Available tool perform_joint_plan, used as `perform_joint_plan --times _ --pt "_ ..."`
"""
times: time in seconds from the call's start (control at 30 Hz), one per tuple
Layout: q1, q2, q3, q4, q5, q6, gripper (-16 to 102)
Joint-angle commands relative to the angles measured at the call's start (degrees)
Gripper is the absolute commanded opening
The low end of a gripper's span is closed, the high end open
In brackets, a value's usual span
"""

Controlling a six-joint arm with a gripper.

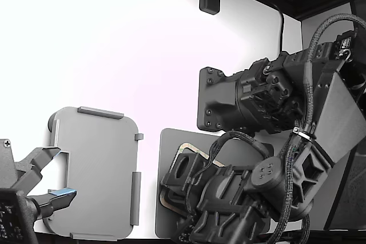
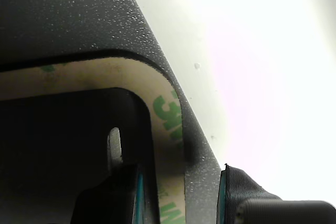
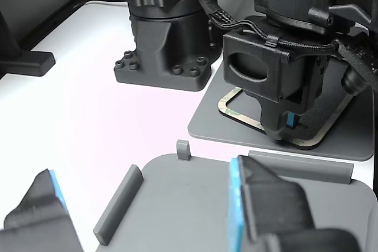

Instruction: Move top rectangular frame to the holder.

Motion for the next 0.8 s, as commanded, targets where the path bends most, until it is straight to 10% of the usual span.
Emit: perform_joint_plan --times 0.0,0.77 --pt "-1.0 1.0 -1.1 0.0 0.1 -0.1 56" --pt "-1.4 -1.0 -1.7 0.1 0.3 -0.8 48"
